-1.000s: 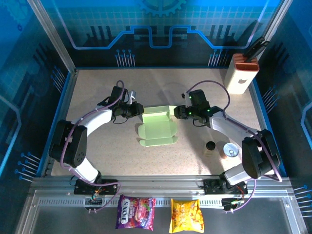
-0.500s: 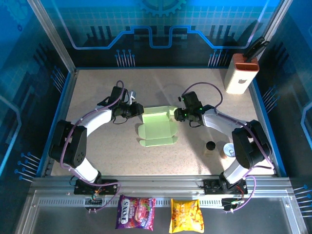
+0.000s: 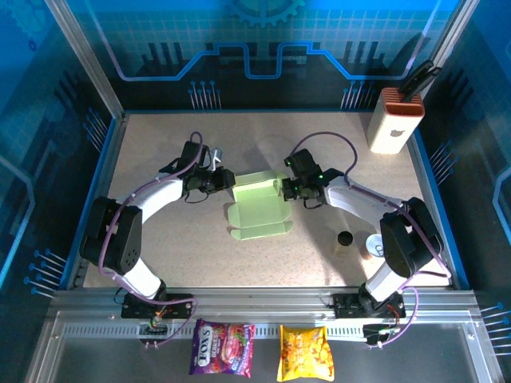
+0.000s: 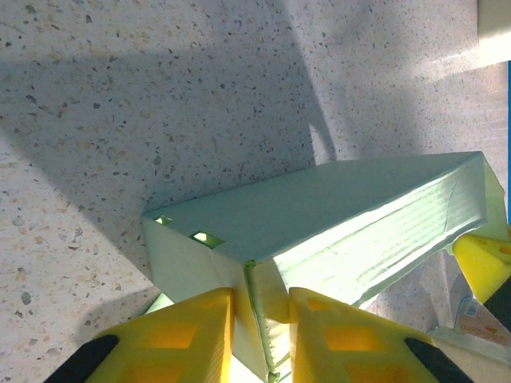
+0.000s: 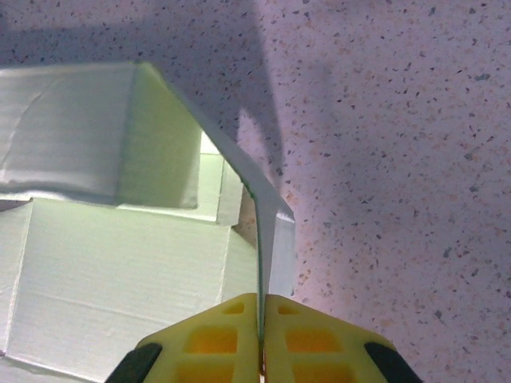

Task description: Fold the paper box

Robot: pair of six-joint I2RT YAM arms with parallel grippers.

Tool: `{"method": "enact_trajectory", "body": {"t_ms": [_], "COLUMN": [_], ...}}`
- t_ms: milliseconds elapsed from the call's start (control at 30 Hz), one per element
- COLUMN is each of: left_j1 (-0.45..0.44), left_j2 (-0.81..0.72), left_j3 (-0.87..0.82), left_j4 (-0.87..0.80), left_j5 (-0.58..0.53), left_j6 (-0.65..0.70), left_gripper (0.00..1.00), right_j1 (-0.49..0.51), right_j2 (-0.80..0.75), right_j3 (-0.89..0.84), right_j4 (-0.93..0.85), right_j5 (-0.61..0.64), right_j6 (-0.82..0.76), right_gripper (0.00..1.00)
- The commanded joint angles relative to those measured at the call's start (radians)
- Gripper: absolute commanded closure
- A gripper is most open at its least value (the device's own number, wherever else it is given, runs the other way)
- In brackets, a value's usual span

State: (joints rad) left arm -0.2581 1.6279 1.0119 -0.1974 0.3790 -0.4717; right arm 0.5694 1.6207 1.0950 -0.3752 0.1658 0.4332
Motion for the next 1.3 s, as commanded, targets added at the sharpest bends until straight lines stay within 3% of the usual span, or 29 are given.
{"method": "enact_trajectory", "body": {"t_ms": [0,300,567,767,1000,1267], "left_j1": [-0.007,-0.016,-0.016,-0.016,-0.054,-0.228], "left_j2": [0.007,-0.025,-0.131,-0.182,-0.262,-0.313], "left_j3": [-0.012,-0.016,-0.003,0.05,0.018,-0.08], "left_j4": [-0.117,-0.137,-0.195,-0.27,-0.27,-0.134], "left_j5": [-0.016,-0.023,-0.08,-0.095,-0.078,-0.148], "left_j6": [0.007,0.003,0.019,0.056,0.012,-0.134], "left_gripper": [0.76,0.75,0.59,0.54,0.57,0.69], "right_j1": [0.033,0.04,0.032,0.013,0.004,0.006], "right_j2": [0.008,0.034,0.052,0.054,0.041,0.051], "right_j3": [0.044,0.054,0.053,0.041,0.029,0.039], "right_j4": [-0.019,-0.004,0.013,0.038,0.043,0.028], "right_j5": [0.032,0.049,0.033,0.002,-0.005,-0.003], "right_j6": [0.05,0.075,0.003,-0.048,-0.042,-0.01], "right_gripper": [0.92,0.92,0.92,0.92,0.92,0.92]}}
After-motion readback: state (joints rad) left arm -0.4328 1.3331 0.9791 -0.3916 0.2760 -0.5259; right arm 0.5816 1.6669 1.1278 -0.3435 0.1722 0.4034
